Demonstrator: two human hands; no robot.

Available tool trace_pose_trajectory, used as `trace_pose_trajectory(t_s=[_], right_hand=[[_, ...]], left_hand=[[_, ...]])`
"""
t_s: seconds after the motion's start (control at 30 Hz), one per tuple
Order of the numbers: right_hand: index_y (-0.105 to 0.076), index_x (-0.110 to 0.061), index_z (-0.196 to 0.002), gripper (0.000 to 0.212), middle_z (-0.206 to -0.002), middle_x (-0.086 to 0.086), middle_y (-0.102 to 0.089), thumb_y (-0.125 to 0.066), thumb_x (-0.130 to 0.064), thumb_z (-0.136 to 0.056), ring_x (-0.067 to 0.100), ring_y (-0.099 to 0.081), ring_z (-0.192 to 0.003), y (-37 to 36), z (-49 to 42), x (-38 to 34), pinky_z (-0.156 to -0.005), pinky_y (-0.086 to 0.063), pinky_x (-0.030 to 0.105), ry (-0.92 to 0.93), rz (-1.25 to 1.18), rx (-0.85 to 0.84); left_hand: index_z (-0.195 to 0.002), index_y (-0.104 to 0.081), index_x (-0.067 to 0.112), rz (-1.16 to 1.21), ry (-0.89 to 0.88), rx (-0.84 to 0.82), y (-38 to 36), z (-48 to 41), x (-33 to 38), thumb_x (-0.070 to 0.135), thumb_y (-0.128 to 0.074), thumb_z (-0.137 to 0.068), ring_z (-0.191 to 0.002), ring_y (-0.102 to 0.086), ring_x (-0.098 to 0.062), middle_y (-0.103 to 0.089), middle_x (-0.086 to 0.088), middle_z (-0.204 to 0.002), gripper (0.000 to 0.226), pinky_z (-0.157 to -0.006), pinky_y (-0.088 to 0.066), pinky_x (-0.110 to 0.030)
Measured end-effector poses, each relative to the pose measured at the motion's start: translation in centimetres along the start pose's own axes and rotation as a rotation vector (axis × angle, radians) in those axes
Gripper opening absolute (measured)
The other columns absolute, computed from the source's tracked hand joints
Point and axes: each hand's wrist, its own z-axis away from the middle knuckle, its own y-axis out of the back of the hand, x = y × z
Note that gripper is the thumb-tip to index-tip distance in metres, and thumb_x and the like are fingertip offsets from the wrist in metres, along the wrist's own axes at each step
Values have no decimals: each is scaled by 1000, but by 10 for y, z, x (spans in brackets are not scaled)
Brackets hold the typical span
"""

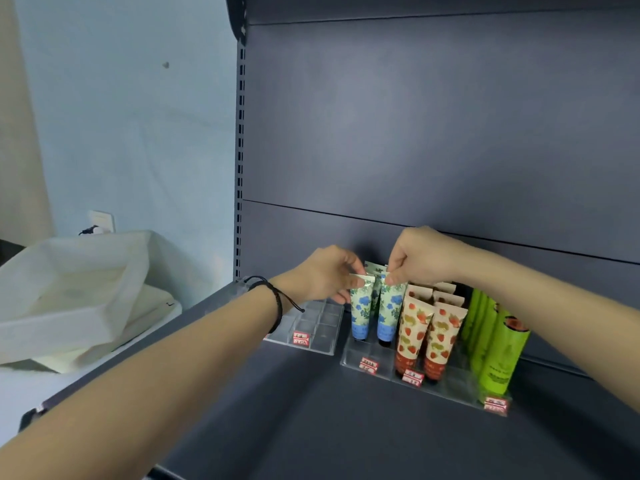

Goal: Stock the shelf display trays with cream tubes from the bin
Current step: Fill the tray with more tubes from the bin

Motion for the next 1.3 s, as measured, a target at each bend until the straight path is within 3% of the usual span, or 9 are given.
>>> trace_pose_trajectory(t_s=[0.1, 0.2, 0.4, 0.6, 0.77, 0.93, 1.03, 1.13, 1.3], right_hand=[[-77, -10, -92, 18, -85, -3, -70, -75, -25, -82, 11, -62, -80, -1, -1, 5, -74, -49, 28, 7, -20, 5], [-77, -11, -93, 19, -91, -1, -73, -75, -26, -81, 13, -64, -84, -5, -2, 7, -79, -53, 32, 5, -21, 3], [-76, -12, -94, 21, -94, -1, -74, -75, -28, -81, 14, -66, -88, -14, -4, 9, -83, -53, 33, -2, -23, -38], [-76, -12, -95, 23, -94, 0, -74, -75, -30, -80, 15, -67, -89, -14, -4, 7, -85, -54, 35, -4, 5, -51], [-78, -15, -90, 23, -89, -3, -74, -79, -33, -75, 13, -66, -88, -6, -3, 6, -83, -55, 35, -30, 6, -18], [-74, -23, -78, 21, -77, -12, -69, -71, -43, -80, 11, -66, -82, 0, -1, -3, -80, -56, 37, 3, -40, 112], [-71, -20, -77, 34, -76, -5, -70, -60, -52, -85, 15, -66, -80, -7, -2, -29, -79, -55, 39, 36, -67, 161], [-67, -18, -77, 43, -75, -3, -70, -50, -56, -89, 17, -64, -77, -16, 2, -75, -74, -52, 33, 131, -63, 167], [-55, -22, -66, 44, -62, -7, -55, -44, -55, -93, 15, -54, -67, -36, 25, -186, -62, -42, 30, 398, -125, 134]], left_hand=[[-96, -58, 10, 3, 6, 2, -4, 0, -2, 12, -58, -91, -67, -63, -17, -65, -9, -84, 5, -75, -58, -32], [-97, -59, 10, -11, 9, 6, -5, 0, -2, 12, -59, -92, -67, -63, -15, -63, -3, -78, 6, -75, -58, -32], [-96, -59, 12, -39, 11, 9, -5, 1, 3, 14, -58, -92, -77, -65, -20, -65, -11, -92, 5, -80, -58, -37], [-101, -59, 12, -64, -2, 11, -5, 1, 3, 17, -59, -91, -70, -62, -11, -62, 0, -85, 11, -72, -56, -29], [-109, -58, 13, -65, -22, 74, 1, 9, 4, 22, -62, -89, -79, -63, -17, -66, -11, -97, 22, -65, -55, -28], [-107, -61, 13, -187, -89, 190, 33, 39, -7, 20, -61, -90, -76, -63, -13, -68, -5, -96, 19, -50, -46, -8], [-102, -62, 17, -362, -81, 240, 63, 78, -16, 27, -59, -90, -70, -58, -2, -65, 4, -88, 15, -66, -51, -16], [-97, -64, 19, -561, 21, 261, 94, 130, -26, 36, -54, -92, -86, -63, -13, -69, 2, -93, 20, -84, -52, -32], [-87, -62, 24, -815, 290, 289, 135, 247, -53, 55, -39, -91, -91, -59, -13, -65, 12, -93, 39, -81, -49, -34]])
